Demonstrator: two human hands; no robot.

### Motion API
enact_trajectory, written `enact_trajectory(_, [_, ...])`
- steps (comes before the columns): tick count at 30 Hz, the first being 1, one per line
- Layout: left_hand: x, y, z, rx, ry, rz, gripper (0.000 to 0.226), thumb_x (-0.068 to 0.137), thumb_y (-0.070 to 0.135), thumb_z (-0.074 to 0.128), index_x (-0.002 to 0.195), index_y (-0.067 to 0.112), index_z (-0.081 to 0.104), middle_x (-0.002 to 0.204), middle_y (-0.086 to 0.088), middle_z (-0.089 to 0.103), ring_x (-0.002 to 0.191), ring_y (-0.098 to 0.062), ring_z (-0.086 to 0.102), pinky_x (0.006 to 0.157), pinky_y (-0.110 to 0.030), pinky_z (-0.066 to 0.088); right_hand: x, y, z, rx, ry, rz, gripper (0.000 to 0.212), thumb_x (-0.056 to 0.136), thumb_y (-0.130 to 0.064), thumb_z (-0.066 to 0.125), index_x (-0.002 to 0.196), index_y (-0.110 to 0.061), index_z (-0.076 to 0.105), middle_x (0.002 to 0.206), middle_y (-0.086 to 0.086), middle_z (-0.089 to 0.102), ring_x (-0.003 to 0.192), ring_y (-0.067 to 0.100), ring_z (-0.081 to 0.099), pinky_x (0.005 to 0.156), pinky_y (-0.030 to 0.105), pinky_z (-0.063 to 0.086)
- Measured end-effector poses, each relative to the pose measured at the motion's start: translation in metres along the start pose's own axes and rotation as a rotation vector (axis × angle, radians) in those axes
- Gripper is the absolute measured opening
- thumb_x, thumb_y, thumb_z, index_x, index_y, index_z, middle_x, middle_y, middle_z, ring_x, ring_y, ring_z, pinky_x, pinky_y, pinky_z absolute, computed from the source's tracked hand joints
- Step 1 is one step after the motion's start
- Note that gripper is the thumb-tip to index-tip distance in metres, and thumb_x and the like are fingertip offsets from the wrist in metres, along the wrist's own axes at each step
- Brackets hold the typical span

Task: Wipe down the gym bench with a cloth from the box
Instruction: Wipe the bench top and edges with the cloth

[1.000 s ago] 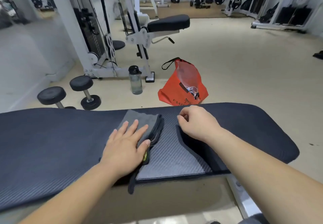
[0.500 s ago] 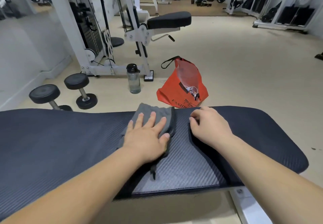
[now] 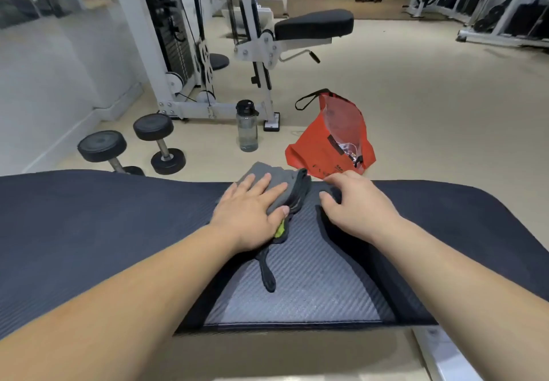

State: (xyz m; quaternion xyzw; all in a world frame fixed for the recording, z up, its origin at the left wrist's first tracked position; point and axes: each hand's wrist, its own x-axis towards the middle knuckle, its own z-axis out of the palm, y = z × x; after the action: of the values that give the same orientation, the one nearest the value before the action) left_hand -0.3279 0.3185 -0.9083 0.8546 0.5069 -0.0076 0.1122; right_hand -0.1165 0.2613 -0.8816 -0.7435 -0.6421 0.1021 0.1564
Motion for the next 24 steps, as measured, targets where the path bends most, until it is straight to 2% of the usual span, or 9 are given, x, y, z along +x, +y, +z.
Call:
enact_trajectory(5, [-0.079, -0.094, -0.013, -0.031, 0.029, -0.351, 0.063, 0.098, 0.064, 0.018, 0.157, 0.046, 0.010, 0.170, 0.009, 0.001, 0.157, -0.020, -0.003, 0.127, -0.047, 0.003, 0.013, -0.075, 0.028, 0.025, -0.104, -0.194, 0.040, 0.099, -0.043, 0.052, 0.127, -0.019, 0.068, 0.126, 0.002, 0.063, 0.121, 0.027, 0.059, 0.097, 0.047, 0.054])
enact_trajectory(8, [-0.124, -0.080, -0.004, -0.045, 0.058, -0.439, 0.062, 0.098, 0.063, 0.017, 0.157, 0.046, 0.007, 0.170, 0.009, -0.002, 0.157, -0.022, -0.006, 0.126, -0.049, 0.002, 0.016, -0.102, 0.041, 0.028, -0.140, -0.260, 0.039, 0.098, -0.041, 0.052, 0.125, -0.020, 0.069, 0.125, 0.002, 0.066, 0.122, 0.027, 0.059, 0.099, 0.047, 0.053])
enact_trajectory(12, [-0.170, -0.036, 0.011, -0.006, 0.070, -0.173, 0.061, 0.098, 0.064, 0.018, 0.155, 0.051, 0.004, 0.168, 0.017, -0.006, 0.156, -0.017, -0.013, 0.127, -0.046, -0.003, 0.019, -0.121, 0.051, 0.044, -0.107, -0.305, 0.036, 0.096, -0.036, 0.054, 0.121, -0.018, 0.072, 0.119, 0.006, 0.069, 0.119, 0.030, 0.061, 0.097, 0.045, 0.053])
enact_trajectory(15, [-0.180, -0.078, 0.003, -0.018, 0.059, -0.046, 0.060, 0.096, 0.068, 0.020, 0.154, 0.054, 0.012, 0.167, 0.022, -0.001, 0.155, -0.007, -0.009, 0.127, -0.039, -0.001, 0.018, -0.133, 0.055, 0.054, -0.143, -0.322, 0.038, 0.097, -0.037, 0.054, 0.125, -0.017, 0.070, 0.124, 0.006, 0.069, 0.120, 0.030, 0.061, 0.099, 0.046, 0.053])
enact_trajectory(16, [-0.181, -0.099, 0.000, -0.025, 0.076, -0.094, 0.062, 0.094, 0.071, 0.017, 0.154, 0.053, 0.014, 0.168, 0.021, 0.003, 0.155, -0.007, -0.006, 0.128, -0.039, 0.001, 0.017, -0.135, 0.055, 0.061, -0.162, -0.326, 0.038, 0.098, -0.038, 0.054, 0.127, -0.018, 0.069, 0.126, 0.005, 0.068, 0.122, 0.029, 0.061, 0.100, 0.046, 0.053])
enact_trajectory(18, [-0.184, -0.136, -0.003, -0.016, 0.133, -0.334, 0.070, 0.090, 0.076, 0.011, 0.155, 0.050, 0.017, 0.169, 0.016, 0.007, 0.156, -0.011, 0.000, 0.127, -0.041, 0.005, 0.014, -0.139, 0.056, 0.071, -0.191, -0.339, 0.037, 0.099, -0.039, 0.054, 0.127, -0.021, 0.068, 0.129, 0.004, 0.067, 0.124, 0.026, 0.060, 0.102, 0.046, 0.052])
enact_trajectory(21, [-0.189, -0.135, 0.003, -0.020, 0.205, -0.700, 0.063, 0.097, 0.064, 0.019, 0.157, 0.044, 0.018, 0.170, 0.009, 0.010, 0.157, -0.022, 0.004, 0.126, -0.048, 0.008, 0.013, -0.143, 0.058, 0.085, -0.201, -0.362, 0.037, 0.098, -0.041, 0.054, 0.128, -0.024, 0.067, 0.130, -0.001, 0.067, 0.125, 0.023, 0.059, 0.103, 0.046, 0.052])
enact_trajectory(22, [-0.191, -0.119, 0.007, -0.018, 0.227, -0.728, 0.061, 0.098, 0.061, 0.020, 0.157, 0.043, 0.017, 0.170, 0.008, 0.009, 0.157, -0.024, 0.003, 0.126, -0.049, 0.007, 0.013, -0.145, 0.058, 0.086, -0.199, -0.373, 0.037, 0.098, -0.041, 0.054, 0.128, -0.024, 0.067, 0.131, -0.001, 0.067, 0.125, 0.022, 0.059, 0.103, 0.046, 0.052])
enact_trajectory(24, [-0.201, -0.080, 0.016, -0.018, 0.247, -0.592, 0.061, 0.098, 0.061, 0.017, 0.157, 0.045, 0.015, 0.170, 0.010, 0.007, 0.157, -0.023, 0.000, 0.126, -0.048, 0.004, 0.013, -0.152, 0.061, 0.091, -0.193, -0.387, 0.037, 0.099, -0.040, 0.054, 0.128, -0.023, 0.067, 0.131, -0.001, 0.067, 0.126, 0.022, 0.060, 0.103, 0.045, 0.052])
